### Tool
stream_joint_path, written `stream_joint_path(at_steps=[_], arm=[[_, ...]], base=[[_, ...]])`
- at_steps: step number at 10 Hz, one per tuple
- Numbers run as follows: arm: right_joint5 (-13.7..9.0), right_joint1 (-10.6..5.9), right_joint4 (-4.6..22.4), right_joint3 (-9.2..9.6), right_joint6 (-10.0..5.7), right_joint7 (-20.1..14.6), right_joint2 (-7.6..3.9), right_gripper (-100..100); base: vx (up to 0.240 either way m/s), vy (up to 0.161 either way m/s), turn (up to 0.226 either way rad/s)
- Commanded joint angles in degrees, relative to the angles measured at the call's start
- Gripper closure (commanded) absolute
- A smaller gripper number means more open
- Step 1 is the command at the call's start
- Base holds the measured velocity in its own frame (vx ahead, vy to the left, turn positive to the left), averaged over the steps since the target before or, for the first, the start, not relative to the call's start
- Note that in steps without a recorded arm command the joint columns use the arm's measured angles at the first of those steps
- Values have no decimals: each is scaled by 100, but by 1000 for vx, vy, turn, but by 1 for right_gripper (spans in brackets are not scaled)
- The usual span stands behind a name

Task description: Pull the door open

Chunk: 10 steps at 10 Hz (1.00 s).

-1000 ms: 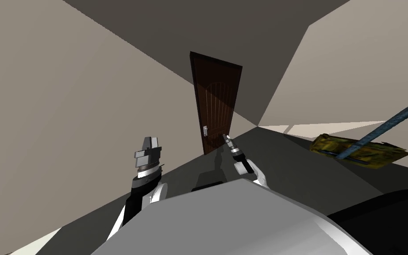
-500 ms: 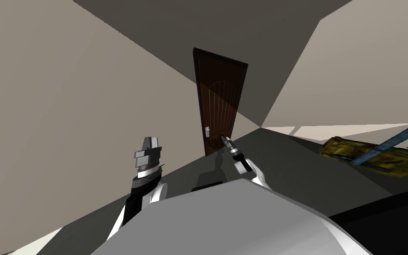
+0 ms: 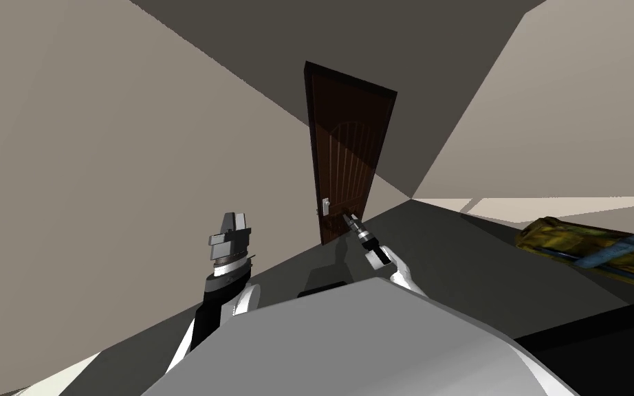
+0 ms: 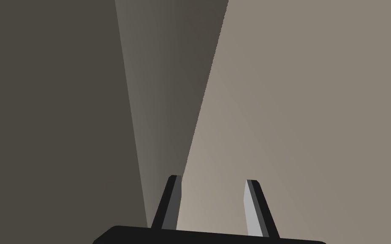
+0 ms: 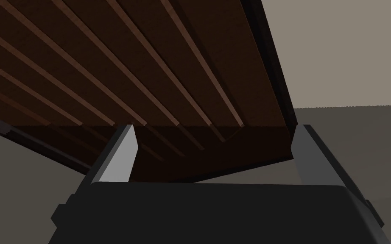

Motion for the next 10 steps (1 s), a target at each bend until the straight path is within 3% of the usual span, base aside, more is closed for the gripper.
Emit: stream_joint_path(at_steps=[1,10], arm=[[68,-91,192,19,30,156,-52,-100],[406,-501,1206,96,143,898,-399,-100]], base=[[92,24,40],[103,28,38]])
